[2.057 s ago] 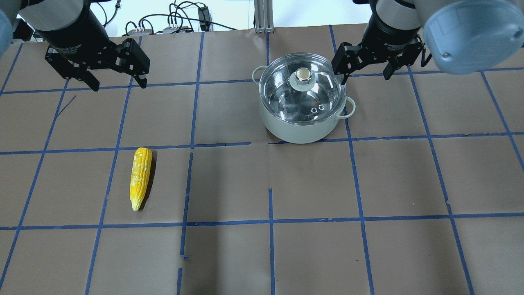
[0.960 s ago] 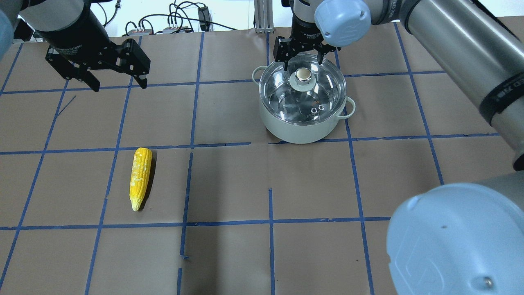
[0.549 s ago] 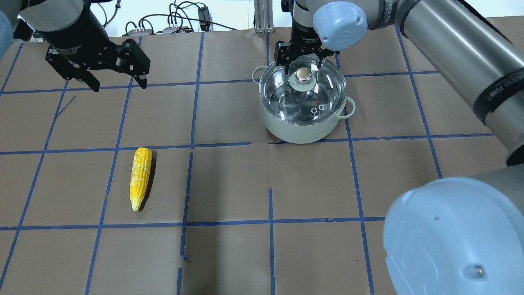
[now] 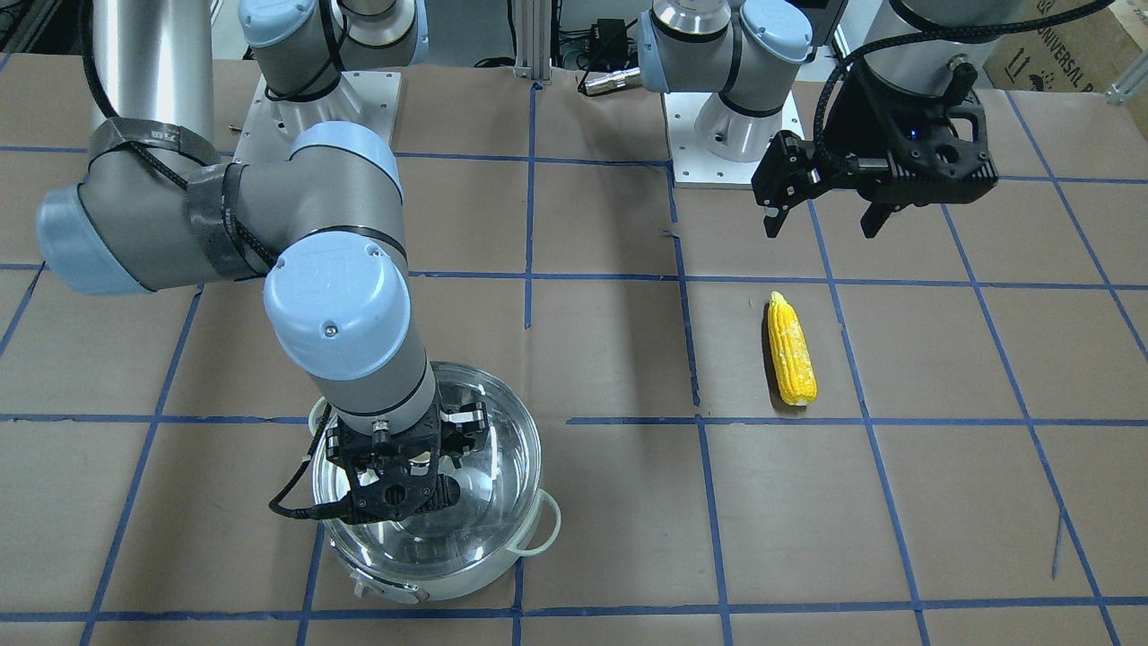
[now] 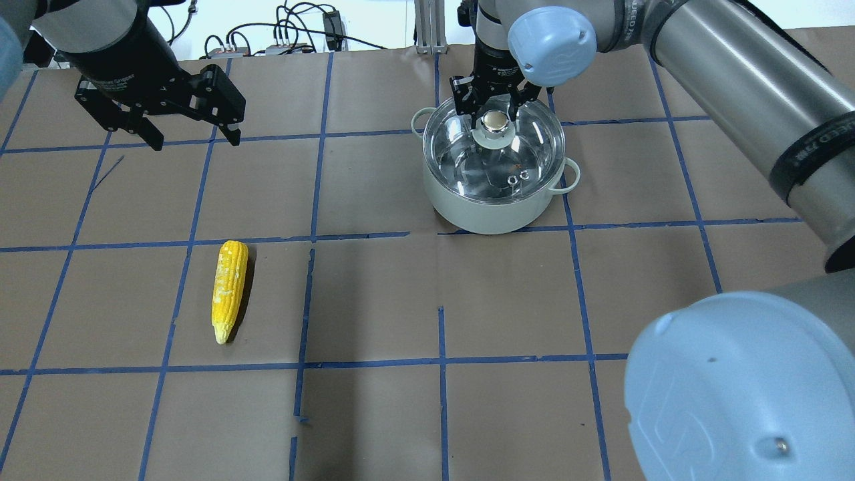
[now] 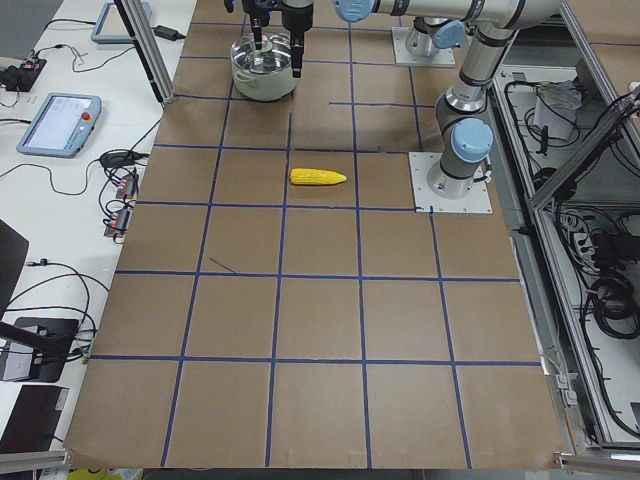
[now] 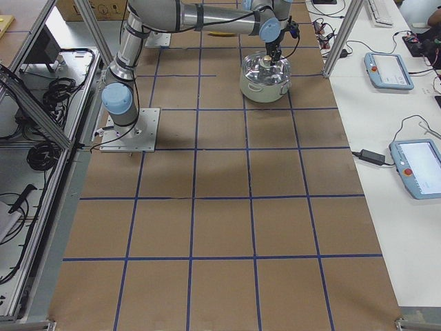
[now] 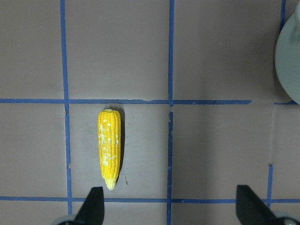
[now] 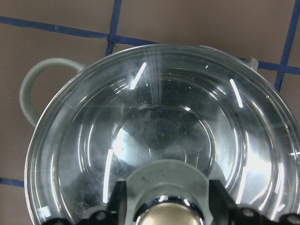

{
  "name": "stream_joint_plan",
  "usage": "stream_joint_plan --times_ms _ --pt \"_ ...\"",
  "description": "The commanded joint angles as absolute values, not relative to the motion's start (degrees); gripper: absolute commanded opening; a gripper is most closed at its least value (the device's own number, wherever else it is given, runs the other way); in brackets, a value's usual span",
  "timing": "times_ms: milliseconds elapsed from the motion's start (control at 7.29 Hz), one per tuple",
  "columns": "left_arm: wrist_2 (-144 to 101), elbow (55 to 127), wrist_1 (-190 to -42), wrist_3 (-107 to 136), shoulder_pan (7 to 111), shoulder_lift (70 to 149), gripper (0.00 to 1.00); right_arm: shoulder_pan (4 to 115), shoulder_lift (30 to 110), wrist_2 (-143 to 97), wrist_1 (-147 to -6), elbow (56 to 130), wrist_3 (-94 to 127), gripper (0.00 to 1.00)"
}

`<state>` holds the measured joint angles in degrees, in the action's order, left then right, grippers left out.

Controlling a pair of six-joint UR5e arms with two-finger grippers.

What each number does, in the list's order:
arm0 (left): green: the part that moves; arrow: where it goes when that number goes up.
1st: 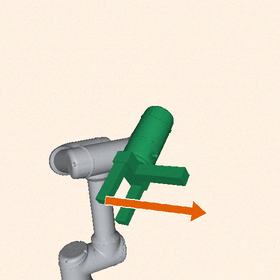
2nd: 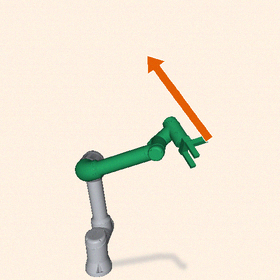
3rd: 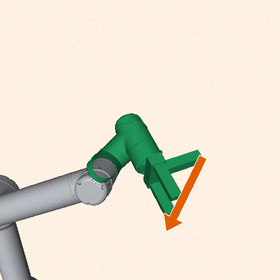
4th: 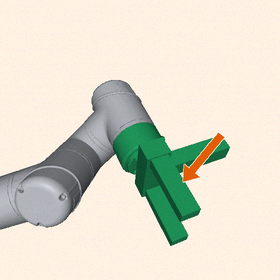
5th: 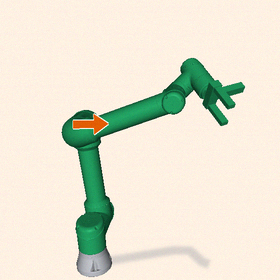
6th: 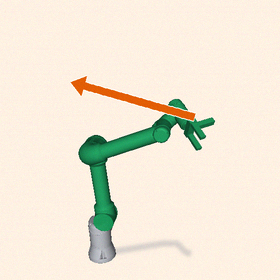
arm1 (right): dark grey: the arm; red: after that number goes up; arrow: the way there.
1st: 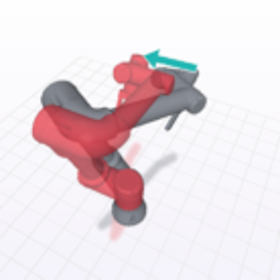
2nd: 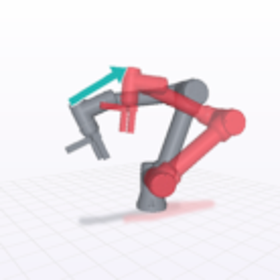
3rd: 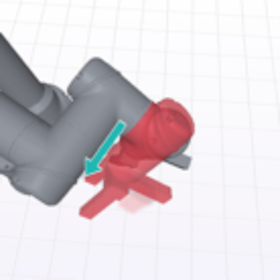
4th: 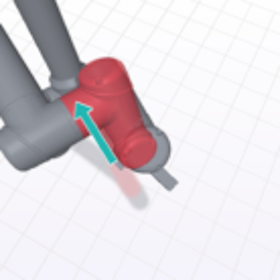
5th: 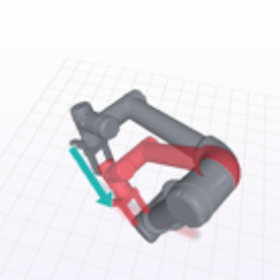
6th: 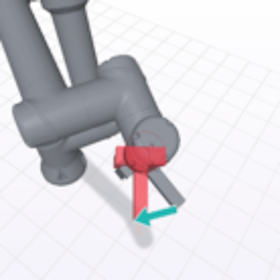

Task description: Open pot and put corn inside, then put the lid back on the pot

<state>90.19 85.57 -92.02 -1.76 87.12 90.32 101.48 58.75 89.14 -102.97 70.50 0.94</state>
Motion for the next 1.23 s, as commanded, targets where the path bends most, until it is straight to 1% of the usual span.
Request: stream_joint_plan --times_ms 0,137,274,823,1097 --pt "90.2 85.6 -91.9 -1.8 87.1 90.3 1.00 101.2 59.1 89.8 -99.2 69.2 0.9 0.47" --pt "90.2 85.6 -91.9 -1.8 87.1 90.3 1.00 100.7 59.5 89.8 -96.1 68.0 0.8 0.42" --pt "90.2 85.6 -91.9 -1.8 87.1 90.3 1.00 100.9 59.8 89.8 -94.3 67.0 0.9 0.39" --pt "90.2 85.6 -91.9 -2.0 87.1 90.3 1.00 100.2 60.7 89.6 -87.2 61.8 0.4 0.38" --pt "90.2 85.6 -91.9 -2.0 87.1 90.3 1.00 98.6 62.5 89.5 -84.1 62.6 -2.2 0.35"
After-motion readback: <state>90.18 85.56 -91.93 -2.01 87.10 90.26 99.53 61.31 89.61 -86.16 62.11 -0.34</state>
